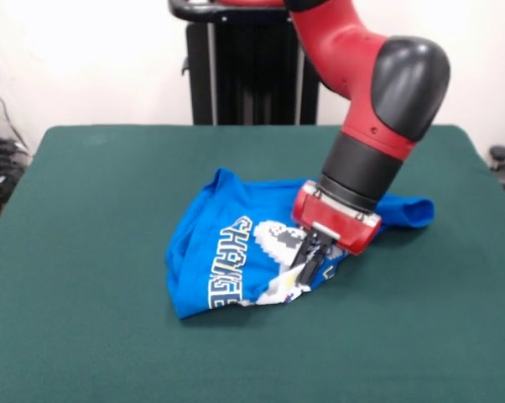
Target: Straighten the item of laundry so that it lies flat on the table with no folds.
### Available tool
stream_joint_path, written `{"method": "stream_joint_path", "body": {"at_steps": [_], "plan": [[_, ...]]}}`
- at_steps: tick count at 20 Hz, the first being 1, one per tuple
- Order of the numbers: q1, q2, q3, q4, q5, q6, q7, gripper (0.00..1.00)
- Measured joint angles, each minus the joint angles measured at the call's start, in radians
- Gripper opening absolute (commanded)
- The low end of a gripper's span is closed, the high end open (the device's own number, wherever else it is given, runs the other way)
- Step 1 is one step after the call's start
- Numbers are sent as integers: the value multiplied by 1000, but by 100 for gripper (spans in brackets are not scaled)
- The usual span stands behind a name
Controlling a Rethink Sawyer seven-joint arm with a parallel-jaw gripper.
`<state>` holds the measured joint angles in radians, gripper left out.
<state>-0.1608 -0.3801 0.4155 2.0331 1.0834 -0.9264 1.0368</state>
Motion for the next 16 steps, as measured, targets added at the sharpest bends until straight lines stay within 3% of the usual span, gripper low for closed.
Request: {"method": "stream_joint_path", "body": {"at_steps": [5,6,7,8,9,12,13,16], "plan": [[52,40,-61,-1,-98,-98,147,0],[80,61,-79,2,-109,-163,259,0],[88,66,-82,4,-107,-183,298,0],[96,72,-84,6,-103,-203,338,0],[117,85,-86,16,-81,-254,453,0],[137,95,-86,27,-43,-305,592,0],[155,103,-86,36,-1,-344,737,0],[174,105,-86,47,51,-375,939,0]]}}
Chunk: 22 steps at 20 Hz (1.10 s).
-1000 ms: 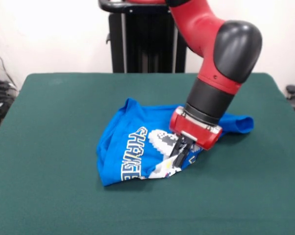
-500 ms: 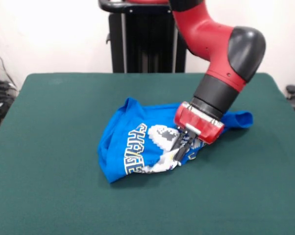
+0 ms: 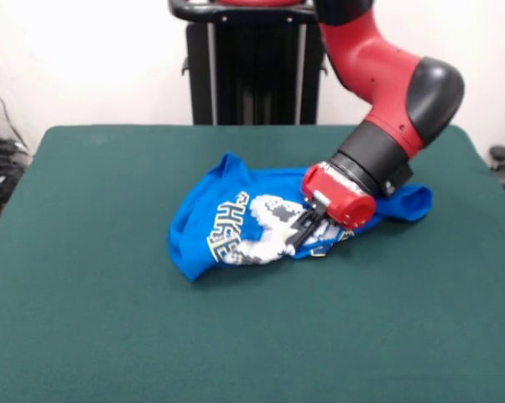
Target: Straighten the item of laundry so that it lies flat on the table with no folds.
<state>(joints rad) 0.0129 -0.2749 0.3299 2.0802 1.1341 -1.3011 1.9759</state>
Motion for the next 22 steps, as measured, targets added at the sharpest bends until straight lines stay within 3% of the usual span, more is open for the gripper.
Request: {"method": "stream_joint_path", "body": {"at_steps": [3,7,22], "plan": [[10,-5,0,10,30,-4,191,0],[11,-16,0,35,50,-2,351,0],[71,-52,-11,117,114,1,376,0]]}}
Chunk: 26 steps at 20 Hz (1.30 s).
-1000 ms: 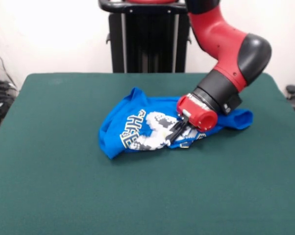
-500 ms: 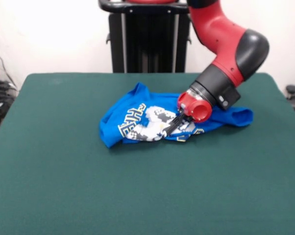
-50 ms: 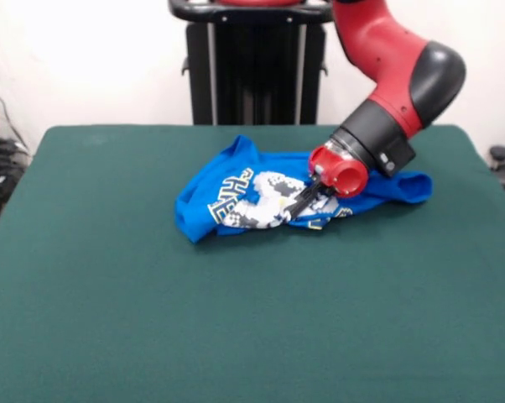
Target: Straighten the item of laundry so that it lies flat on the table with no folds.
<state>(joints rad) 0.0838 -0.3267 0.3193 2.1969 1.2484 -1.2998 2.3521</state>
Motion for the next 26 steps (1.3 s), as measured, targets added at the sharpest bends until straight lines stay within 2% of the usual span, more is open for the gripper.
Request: {"method": "stream_joint_path", "body": {"at_steps": [3,8,12,15,20,26], "plan": [[6,-33,2,33,31,19,0,0],[8,-172,-2,114,170,116,0,0],[8,-252,-20,126,218,165,0,0],[8,-274,-37,124,210,177,0,0],[11,-243,-65,100,182,177,0,0],[50,-140,-81,38,186,176,10,0]]}}
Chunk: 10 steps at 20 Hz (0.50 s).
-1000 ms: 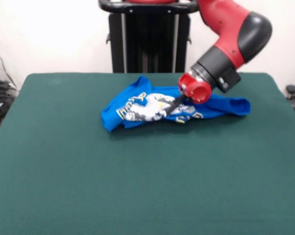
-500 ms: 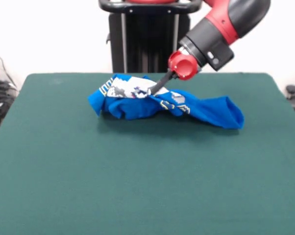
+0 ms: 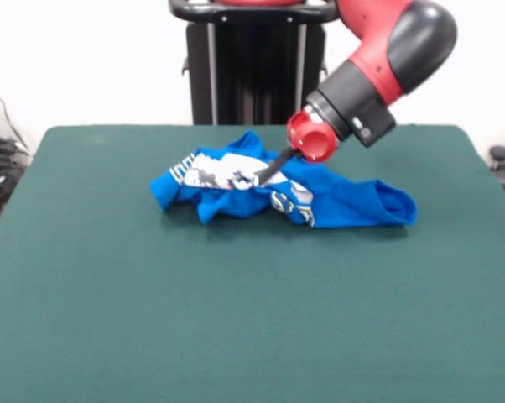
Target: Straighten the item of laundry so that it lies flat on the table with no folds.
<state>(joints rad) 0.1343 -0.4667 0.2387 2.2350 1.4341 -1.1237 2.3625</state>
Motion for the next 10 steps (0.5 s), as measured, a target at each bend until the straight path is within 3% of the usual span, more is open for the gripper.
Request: {"method": "stream_joint_path", "body": {"at_steps": [5,10], "plan": [[71,96,0,-36,61,-14,58,0],[132,137,0,-43,136,-48,137,0]]}}
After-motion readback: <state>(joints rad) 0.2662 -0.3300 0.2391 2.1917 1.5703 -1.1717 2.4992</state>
